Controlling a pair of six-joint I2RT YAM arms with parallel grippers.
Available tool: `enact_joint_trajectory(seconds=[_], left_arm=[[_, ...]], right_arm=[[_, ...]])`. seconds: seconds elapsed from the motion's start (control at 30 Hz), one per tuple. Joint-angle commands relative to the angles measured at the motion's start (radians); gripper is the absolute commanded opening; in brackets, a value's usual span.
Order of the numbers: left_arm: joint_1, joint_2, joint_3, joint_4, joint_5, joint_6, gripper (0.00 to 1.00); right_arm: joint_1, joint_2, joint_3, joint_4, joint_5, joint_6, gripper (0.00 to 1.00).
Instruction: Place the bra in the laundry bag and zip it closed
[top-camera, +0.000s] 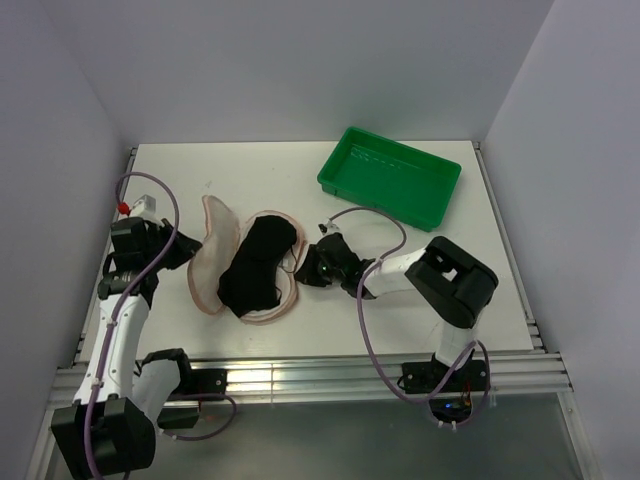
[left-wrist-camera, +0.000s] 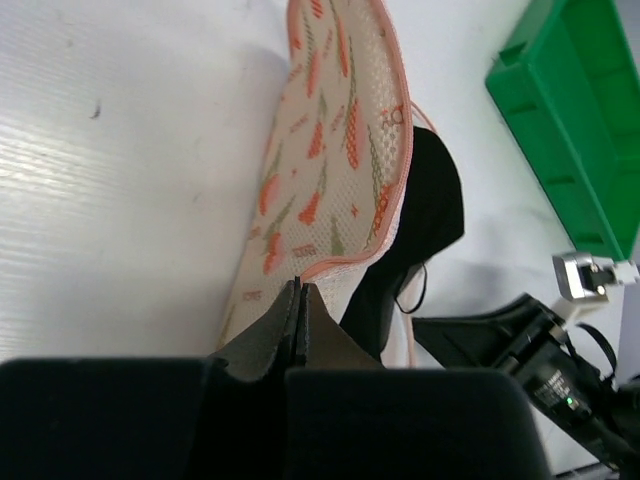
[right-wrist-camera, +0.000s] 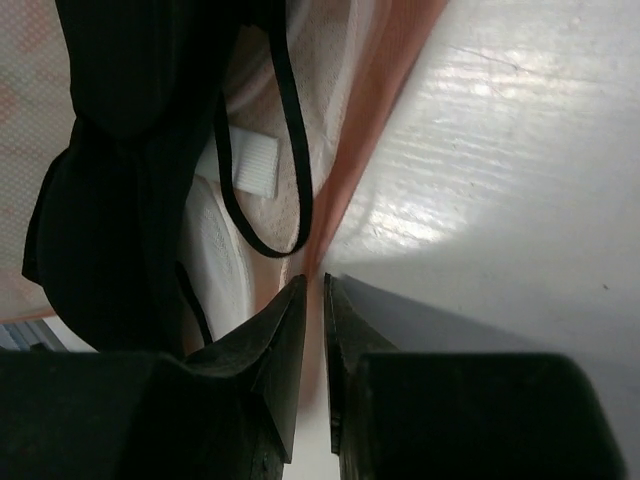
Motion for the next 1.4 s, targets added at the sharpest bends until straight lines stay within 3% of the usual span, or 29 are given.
enact_joint_trajectory(seconds=[0.0,0.2,0.5,0.8,0.87,0.9,0.97,1.1,1.23,1.37], left_arm=[[-0.027,-0.022,0.003,0.03,0.048,-0.023,0.0],[-0.136,-0.03,0.022,0.057,0.031,-0.089,0.0],[-0.439,0.005,0.008,0.197,-0.067,-0.255,0.0],[-0.697,0.188,-0.024,0.349,-0.172,-0.341,0.01],[-0.711,0.217,-0.024,0.349,-0.187,-0.341,0.11],[-0.719,0.222,-0.024,0.346,-0.187,-0.338,0.24],[-0.723,0.225,-0.02,0.338,-0.201,-0.33,0.41],[-0.725,0.215,0.003,0.314,-0.219,-0.299,0.55],[-0.725,0.214,0.057,0.266,-0.277,-0.221,0.6],[-0.687,0.248,0.132,0.257,-0.322,-0.169,0.61]], right_arm=[[-0.006,0.036,0.056,0.037,-0.009,0.008,0.2],[-0.004,0.063,0.093,0.026,-0.021,-0.007,0.17],[-0.007,0.105,0.152,0.001,-0.061,-0.034,0.16],[-0.021,0.089,0.137,0.003,-0.064,-0.034,0.16],[-0.026,0.076,0.128,0.003,-0.066,-0.034,0.17],[-0.029,0.066,0.125,0.001,-0.064,-0.034,0.18],[-0.036,0.053,0.113,0.001,-0.061,-0.034,0.19],[-0.041,0.011,0.091,-0.003,-0.053,-0.035,0.24],[-0.043,-0.052,0.045,-0.009,-0.04,-0.041,0.32],[-0.04,-0.131,-0.024,0.0,-0.033,-0.025,0.47]])
